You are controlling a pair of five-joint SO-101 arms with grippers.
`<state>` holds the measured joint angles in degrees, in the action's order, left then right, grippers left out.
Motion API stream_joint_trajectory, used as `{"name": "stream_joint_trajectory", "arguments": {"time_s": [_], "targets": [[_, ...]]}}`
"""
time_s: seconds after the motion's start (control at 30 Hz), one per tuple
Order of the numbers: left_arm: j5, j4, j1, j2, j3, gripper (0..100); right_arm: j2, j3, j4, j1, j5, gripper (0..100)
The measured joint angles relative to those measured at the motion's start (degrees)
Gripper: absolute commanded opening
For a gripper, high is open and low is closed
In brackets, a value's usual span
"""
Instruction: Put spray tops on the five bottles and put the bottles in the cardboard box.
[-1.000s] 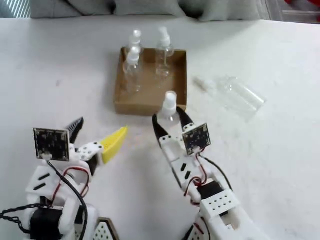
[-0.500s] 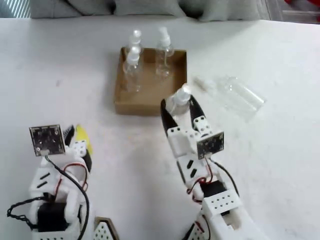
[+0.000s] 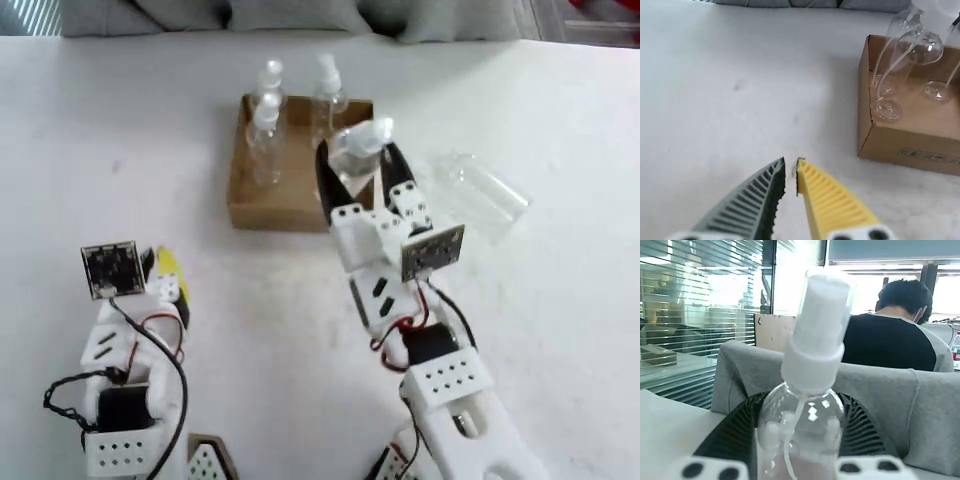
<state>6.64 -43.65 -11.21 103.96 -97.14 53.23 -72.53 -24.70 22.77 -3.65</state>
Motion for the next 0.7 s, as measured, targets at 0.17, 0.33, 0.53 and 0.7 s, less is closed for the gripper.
{"name": "stream_joint_trajectory", "arguments": {"time_s": [0.17, 0.33, 0.53, 0.7], "targets": [[0.0, 0.53, 0.0, 0.0, 0.0, 6, -10.99, 8.53, 0.0, -0.79, 0.0, 1.6], [0.0, 0.53, 0.0, 0.0, 0.0, 6, -22.86, 16.26, 0.0, -3.34, 0.0, 1.6], [0.0, 0.53, 0.0, 0.0, 0.0, 6, -38.07, 22.86, -5.63, -4.92, 0.0, 1.6], [0.0, 0.53, 0.0, 0.0, 0.0, 6, -50.29, 25.41, -16.97, -4.92, 0.0, 1.6]]}}
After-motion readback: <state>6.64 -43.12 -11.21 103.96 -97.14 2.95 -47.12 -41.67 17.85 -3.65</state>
